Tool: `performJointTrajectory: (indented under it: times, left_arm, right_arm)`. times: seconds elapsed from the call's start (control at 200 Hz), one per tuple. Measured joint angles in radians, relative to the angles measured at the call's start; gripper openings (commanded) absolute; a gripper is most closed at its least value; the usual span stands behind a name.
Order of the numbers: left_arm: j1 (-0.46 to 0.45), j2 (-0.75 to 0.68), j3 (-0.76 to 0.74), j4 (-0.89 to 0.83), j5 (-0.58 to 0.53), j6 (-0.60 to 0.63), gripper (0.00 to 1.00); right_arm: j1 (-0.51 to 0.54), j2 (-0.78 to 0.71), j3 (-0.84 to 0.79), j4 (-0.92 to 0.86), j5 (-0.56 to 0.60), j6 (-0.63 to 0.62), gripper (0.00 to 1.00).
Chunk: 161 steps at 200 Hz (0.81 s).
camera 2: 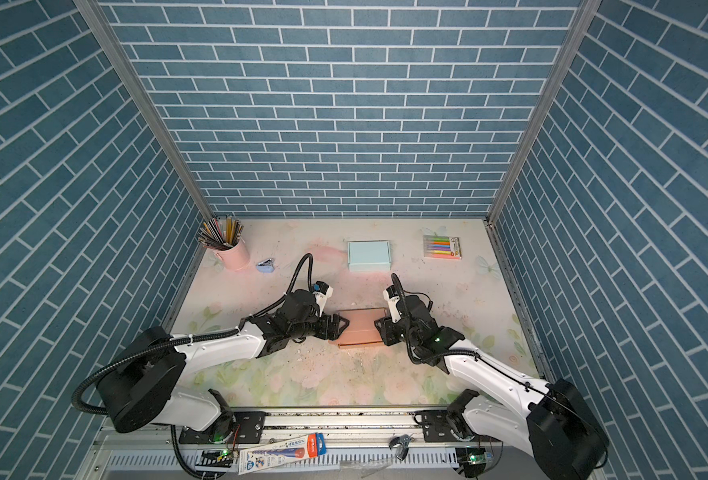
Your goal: Fold the paper box
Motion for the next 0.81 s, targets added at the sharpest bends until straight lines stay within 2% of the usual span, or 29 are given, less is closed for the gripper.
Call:
performJointTrajectory:
  times: [0.805]
  left_arm:
    - [0.0,0.061,-0.051,0.073,0.01,-0.021,0.81]
  right_arm:
    - [0.0,0.052,-0.041,0.0,-0.014,0.008,0.41]
